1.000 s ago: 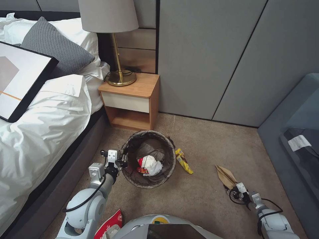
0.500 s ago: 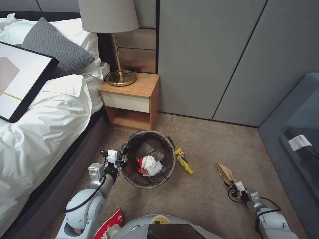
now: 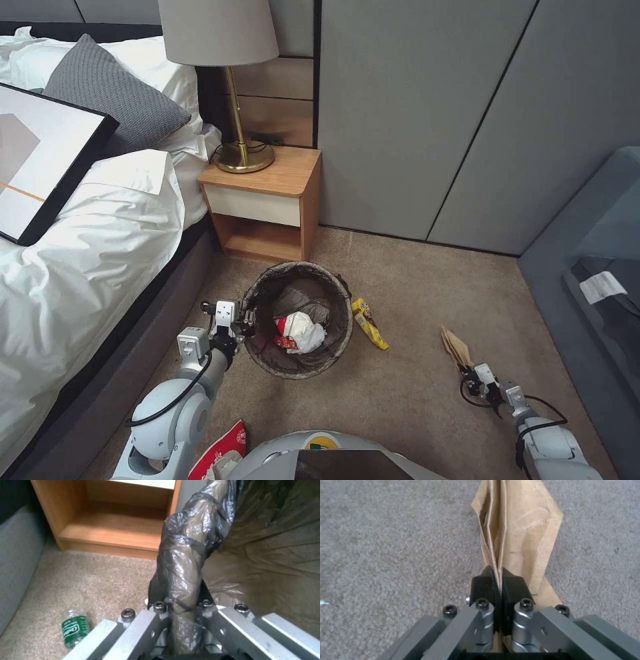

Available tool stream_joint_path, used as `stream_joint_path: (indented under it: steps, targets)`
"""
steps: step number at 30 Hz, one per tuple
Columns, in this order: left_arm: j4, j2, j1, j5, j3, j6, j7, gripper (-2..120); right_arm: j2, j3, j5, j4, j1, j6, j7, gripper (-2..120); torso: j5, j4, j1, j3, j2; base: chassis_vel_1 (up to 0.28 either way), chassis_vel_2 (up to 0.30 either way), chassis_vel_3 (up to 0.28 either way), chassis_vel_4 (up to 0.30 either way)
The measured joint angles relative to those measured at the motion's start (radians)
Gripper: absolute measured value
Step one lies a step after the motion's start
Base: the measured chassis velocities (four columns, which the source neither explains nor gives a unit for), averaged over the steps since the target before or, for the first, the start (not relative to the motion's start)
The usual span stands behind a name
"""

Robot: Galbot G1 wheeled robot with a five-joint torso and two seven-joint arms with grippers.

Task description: Pick up the trash bin, then pick up the garbage from the floor and place it into the trash bin.

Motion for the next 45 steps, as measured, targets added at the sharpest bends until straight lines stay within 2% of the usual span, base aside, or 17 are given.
stream_joint_path:
  steps: [10, 14, 17, 18, 19, 22, 23, 26, 31, 33, 40, 42, 43, 45]
  targets:
    - [0.001, 0.000, -0.001, 0.000, -0.001, 0.000, 0.000, 0, 0.006, -0.009, 0.015, 0.027, -0.011, 0.009, 0.022, 0, 0.0002, -0.0001, 0.000, 0.000, 0.000, 0.000, 0.000, 0.000, 0.000]
    - [0.007, 0.000, -0.003, 0.000, 0.000, 0.000, 0.001, 0, 0.012, -0.022, 0.067, 0.147, -0.053, 0.017, 0.070, 0, -0.0001, 0.0002, 0.000, 0.000, 0.000, 0.000, 0.000, 0.000, 0.000]
    - [0.007, -0.001, -0.003, 0.001, 0.000, 0.000, 0.001, 0, 0.012, -0.023, 0.070, 0.155, -0.056, 0.017, 0.072, 0, -0.0001, 0.0003, 0.000, 0.000, 0.000, 0.000, 0.000, 0.000, 0.000]
    - [0.008, -0.001, -0.003, 0.001, 0.002, -0.001, 0.000, 0, 0.019, -0.034, 0.102, 0.279, -0.099, 0.022, 0.111, 0, 0.0000, 0.0004, 0.000, 0.000, 0.000, 0.000, 0.000, 0.000, 0.000]
    - [0.008, -0.001, -0.003, 0.001, 0.002, -0.001, 0.000, 0, 0.019, -0.034, 0.102, 0.279, -0.099, 0.022, 0.111, 0, 0.0000, 0.0004, 0.000, 0.000, 0.000, 0.000, 0.000, 0.000, 0.000]
    - [0.009, -0.001, -0.004, 0.001, 0.003, -0.001, 0.000, 0, 0.035, -0.049, 0.126, 0.420, -0.148, 0.035, 0.158, 0, 0.0000, -0.0004, 0.000, 0.000, 0.000, 0.000, 0.000, 0.000, 0.000]
    - [0.009, -0.001, -0.004, 0.001, 0.003, -0.001, 0.000, 0, 0.035, -0.049, 0.126, 0.420, -0.148, 0.035, 0.158, 0, 0.0000, -0.0004, 0.000, 0.000, 0.000, 0.000, 0.000, 0.000, 0.000]
    - [0.009, -0.001, -0.003, 0.001, 0.004, -0.001, 0.000, 0, 0.047, -0.067, 0.143, 0.540, -0.178, 0.046, 0.188, 0, -0.0003, 0.0000, 0.000, 0.000, 0.000, 0.000, 0.000, 0.000, 0.000]
    - [0.008, -0.003, -0.001, 0.002, 0.005, -0.001, 0.000, 0, 0.052, -0.093, 0.172, 0.650, -0.200, 0.071, 0.202, 0, -0.0002, 0.0006, 0.000, 0.000, 0.000, 0.000, 0.000, 0.000, 0.000]
    - [0.009, -0.003, -0.001, 0.003, 0.005, -0.001, 0.000, 0, 0.053, -0.105, 0.186, 0.683, -0.205, 0.089, 0.201, 0, -0.0003, 0.0000, 0.000, 0.000, 0.000, 0.000, 0.000, 0.000, 0.000]
    - [0.008, -0.002, -0.001, 0.003, 0.006, -0.001, 0.001, 0, 0.053, -0.134, 0.230, 0.767, -0.212, 0.136, 0.175, 0, -0.0001, 0.0004, 0.000, 0.000, 0.000, 0.000, 0.000, 0.000, 0.000]
    - [0.008, -0.001, -0.001, 0.003, 0.008, -0.001, 0.000, 0, 0.049, -0.169, 0.283, 0.853, -0.224, 0.154, 0.128, 0, -0.0001, -0.0002, 0.000, 0.000, 0.000, 0.000, 0.000, 0.000, 0.000]
    - [0.008, -0.001, -0.002, 0.003, 0.009, -0.001, 0.001, 0, 0.045, -0.185, 0.300, 0.888, -0.227, 0.159, 0.108, 0, -0.0001, 0.0004, 0.000, 0.000, 0.000, 0.000, 0.000, 0.000, 0.000]
    - [0.008, -0.001, -0.002, 0.004, 0.010, -0.001, 0.001, 0, 0.043, -0.204, 0.309, 0.924, -0.230, 0.163, 0.093, 0, -0.0003, 0.0001, 0.000, 0.000, 0.000, 0.000, 0.000, 0.000, 0.000]
